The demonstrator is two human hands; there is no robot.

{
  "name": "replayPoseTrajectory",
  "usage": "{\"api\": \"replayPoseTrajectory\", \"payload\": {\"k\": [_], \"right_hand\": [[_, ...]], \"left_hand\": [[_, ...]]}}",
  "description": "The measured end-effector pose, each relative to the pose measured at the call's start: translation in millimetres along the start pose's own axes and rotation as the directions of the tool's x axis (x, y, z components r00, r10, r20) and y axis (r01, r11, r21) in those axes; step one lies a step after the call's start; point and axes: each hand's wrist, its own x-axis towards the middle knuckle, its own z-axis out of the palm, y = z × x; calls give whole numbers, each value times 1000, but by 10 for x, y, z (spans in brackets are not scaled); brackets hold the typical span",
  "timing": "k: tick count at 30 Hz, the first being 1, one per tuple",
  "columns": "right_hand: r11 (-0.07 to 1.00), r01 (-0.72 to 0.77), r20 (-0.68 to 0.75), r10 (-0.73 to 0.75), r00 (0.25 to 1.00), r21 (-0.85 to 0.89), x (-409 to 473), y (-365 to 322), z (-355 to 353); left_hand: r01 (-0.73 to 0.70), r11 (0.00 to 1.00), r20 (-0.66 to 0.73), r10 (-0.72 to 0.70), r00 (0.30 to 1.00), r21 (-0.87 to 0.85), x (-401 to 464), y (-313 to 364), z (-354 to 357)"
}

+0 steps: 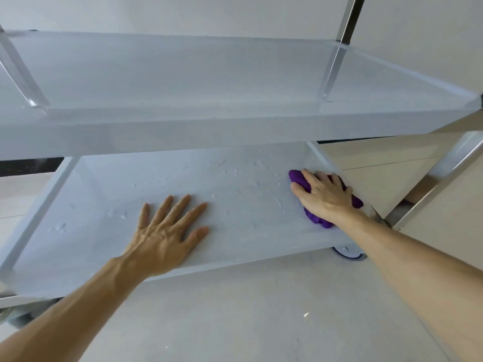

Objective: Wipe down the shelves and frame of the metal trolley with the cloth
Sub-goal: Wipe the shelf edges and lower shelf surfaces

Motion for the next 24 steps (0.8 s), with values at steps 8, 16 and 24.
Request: {"api": "replayPoseTrajectory", "payload": {"k": [8,16,24], "right_hand": [[844,537,51,-536,843,-6,-588,-1119,311],[853,519,161,-521,838,62,-472,-109,-124],[1000,30,7,-30,1000,4,32,133,-73]], "left_hand": [[15,1000,-46,-15,999,-6,42,-67,55],[25,1000,-15,-25,1000,4,-1,-77,-9],[35,999,-30,-36,999,-13,43,-62,31]]}}
